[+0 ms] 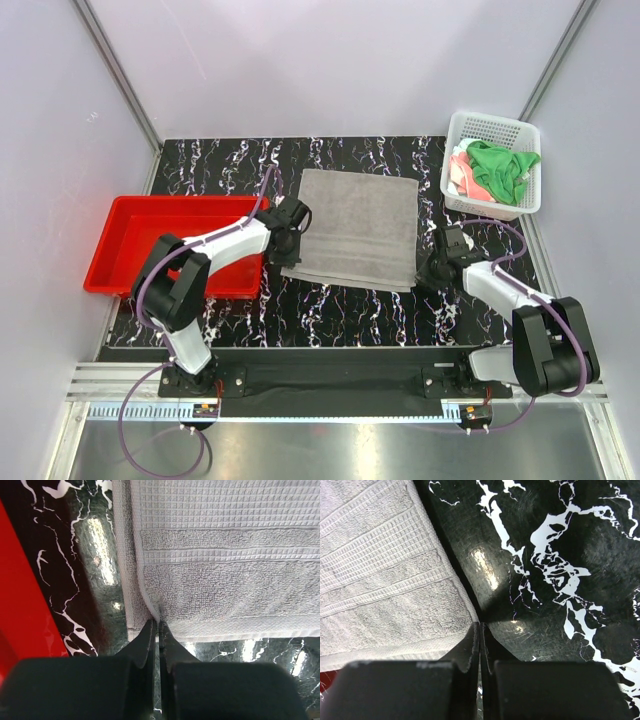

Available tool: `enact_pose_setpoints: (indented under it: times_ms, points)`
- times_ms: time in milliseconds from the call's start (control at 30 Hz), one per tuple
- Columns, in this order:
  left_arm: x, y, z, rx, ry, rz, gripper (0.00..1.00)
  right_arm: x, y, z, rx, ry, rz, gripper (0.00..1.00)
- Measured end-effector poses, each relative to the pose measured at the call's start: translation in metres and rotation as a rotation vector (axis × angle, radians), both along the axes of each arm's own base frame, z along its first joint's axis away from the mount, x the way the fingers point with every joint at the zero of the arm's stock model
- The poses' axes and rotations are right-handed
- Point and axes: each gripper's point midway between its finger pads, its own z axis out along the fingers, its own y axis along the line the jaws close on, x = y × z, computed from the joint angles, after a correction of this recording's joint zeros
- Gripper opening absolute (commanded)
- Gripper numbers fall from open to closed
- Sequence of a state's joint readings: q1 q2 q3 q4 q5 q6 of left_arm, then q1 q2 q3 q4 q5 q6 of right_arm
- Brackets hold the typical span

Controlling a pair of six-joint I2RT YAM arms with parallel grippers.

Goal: Fold and stack the towels
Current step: Fold the towel

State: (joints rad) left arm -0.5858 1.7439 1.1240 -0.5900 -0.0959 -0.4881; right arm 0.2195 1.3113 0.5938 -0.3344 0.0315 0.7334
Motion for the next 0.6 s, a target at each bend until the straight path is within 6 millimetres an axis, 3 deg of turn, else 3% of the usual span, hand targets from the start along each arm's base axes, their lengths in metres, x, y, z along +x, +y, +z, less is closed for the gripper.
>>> enact_pose_setpoints:
  times_ms: [600]
  points:
    - [0.004, -0.002, 0.017, 0.004, 0.002, 0.01, 0.05, -0.002, 0.003, 0.003, 0.009, -0.011, 0.039, 0.0]
